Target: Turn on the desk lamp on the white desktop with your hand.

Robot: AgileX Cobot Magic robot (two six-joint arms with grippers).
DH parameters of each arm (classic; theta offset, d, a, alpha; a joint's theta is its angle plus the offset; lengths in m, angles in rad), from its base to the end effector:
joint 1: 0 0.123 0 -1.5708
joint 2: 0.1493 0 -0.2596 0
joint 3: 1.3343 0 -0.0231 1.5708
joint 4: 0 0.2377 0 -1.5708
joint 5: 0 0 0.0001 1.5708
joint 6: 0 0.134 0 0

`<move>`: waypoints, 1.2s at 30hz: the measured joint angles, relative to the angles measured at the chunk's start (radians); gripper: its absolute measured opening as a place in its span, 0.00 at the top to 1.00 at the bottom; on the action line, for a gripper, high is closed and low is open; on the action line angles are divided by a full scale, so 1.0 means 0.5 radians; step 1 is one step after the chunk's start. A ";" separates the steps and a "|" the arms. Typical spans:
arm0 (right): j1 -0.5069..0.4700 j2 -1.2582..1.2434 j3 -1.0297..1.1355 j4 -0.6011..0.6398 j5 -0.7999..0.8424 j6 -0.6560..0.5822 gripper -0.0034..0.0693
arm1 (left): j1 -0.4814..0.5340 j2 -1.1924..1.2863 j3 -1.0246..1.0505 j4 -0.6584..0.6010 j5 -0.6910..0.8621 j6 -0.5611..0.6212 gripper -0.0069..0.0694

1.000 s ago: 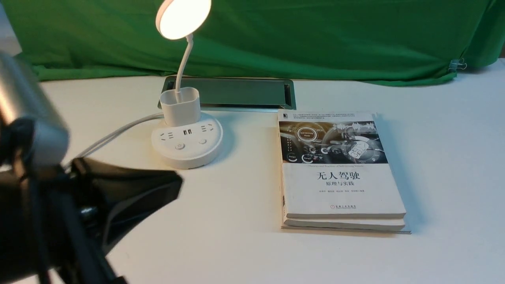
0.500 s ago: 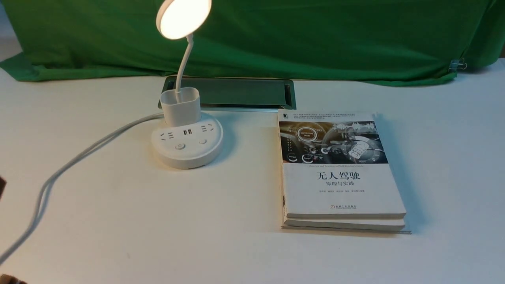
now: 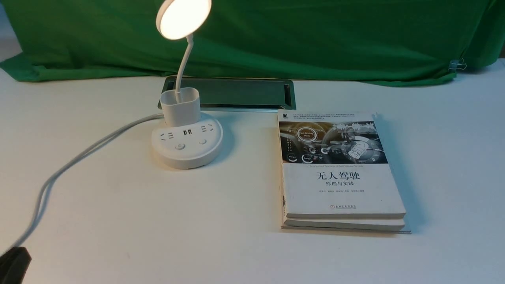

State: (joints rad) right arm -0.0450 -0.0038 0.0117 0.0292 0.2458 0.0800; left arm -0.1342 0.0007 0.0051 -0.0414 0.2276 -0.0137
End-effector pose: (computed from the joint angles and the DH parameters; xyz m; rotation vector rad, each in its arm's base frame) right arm 0.1103 -0.0040 0.1802 0.1279 1.7328 0.0527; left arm 0.1097 -0.0161 0.1845 0.0758 1.7173 -0.1475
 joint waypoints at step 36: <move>0.000 0.000 0.000 0.000 0.004 0.000 0.63 | 0.000 -0.006 0.000 -0.004 0.015 0.027 0.91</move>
State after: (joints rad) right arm -0.0450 -0.0038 0.0117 0.0292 0.2477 0.0800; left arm -0.1342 -0.0024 0.0051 -0.0434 0.2353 0.0000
